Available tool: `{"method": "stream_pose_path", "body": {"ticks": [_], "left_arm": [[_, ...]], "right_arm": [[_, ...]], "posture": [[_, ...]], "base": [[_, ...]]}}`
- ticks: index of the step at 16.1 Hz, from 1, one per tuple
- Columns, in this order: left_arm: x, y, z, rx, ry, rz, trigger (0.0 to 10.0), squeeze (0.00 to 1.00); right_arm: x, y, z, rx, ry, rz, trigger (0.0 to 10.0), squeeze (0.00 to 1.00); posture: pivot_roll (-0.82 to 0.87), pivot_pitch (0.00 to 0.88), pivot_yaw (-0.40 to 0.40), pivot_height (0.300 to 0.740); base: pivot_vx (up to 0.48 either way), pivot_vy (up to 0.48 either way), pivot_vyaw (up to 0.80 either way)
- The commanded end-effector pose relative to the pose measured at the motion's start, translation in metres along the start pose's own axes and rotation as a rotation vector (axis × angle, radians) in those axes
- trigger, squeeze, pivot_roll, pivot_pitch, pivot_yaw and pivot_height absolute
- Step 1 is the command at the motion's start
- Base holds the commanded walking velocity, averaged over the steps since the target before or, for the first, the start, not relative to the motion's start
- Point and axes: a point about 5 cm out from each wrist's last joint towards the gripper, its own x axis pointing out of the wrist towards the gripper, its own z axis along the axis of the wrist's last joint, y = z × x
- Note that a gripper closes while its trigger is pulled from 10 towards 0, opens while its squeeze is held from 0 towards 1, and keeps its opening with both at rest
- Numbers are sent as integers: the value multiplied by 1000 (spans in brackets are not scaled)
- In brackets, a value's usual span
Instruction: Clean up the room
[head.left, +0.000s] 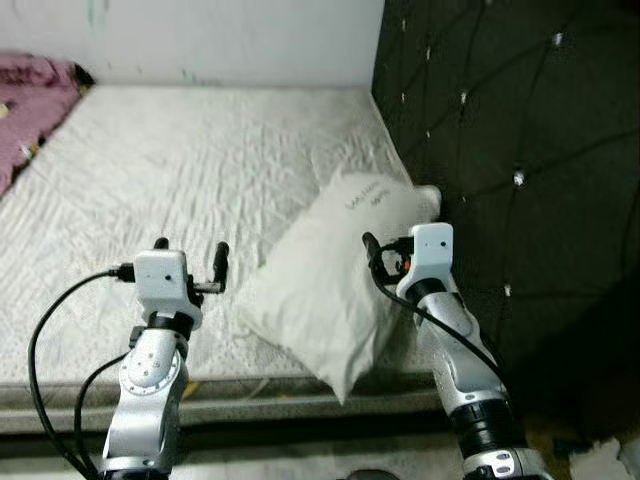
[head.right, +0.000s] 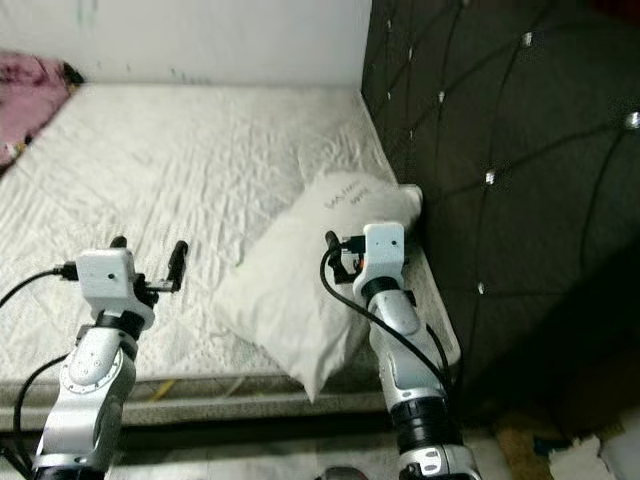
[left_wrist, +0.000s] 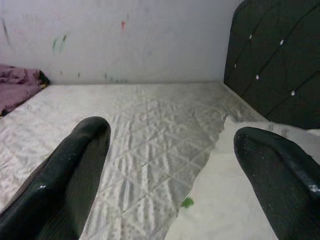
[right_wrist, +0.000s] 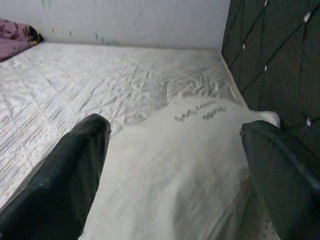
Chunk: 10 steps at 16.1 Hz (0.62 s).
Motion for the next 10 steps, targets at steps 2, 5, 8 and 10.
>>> {"method": "stream_pose_path", "body": {"ticks": [2,5,8,10], "left_arm": [[-1,1,3,-2,-8,-3,10000,0],[-1,4,1,3,12,30,10000,0],[-2,5,1,-8,14,36,10000,0],[-2,6,2,-12,11,37,10000,0]], "right_arm": [[1,0,6,-11,-23,-3,10000,0],[0,-3,5,-19,-24,-16,10000,0],[-2,-5,3,-18,-12,-29,10000,0],[-1,-5,2,-15,0,-34,10000,0]], "posture": [[-51,0,-22,740],[-51,0,-20,740],[-49,0,-18,740],[-49,0,-17,740]], "base": [[287,0,0],[0,0,0],[0,0,0],[0,0,-703]]}}
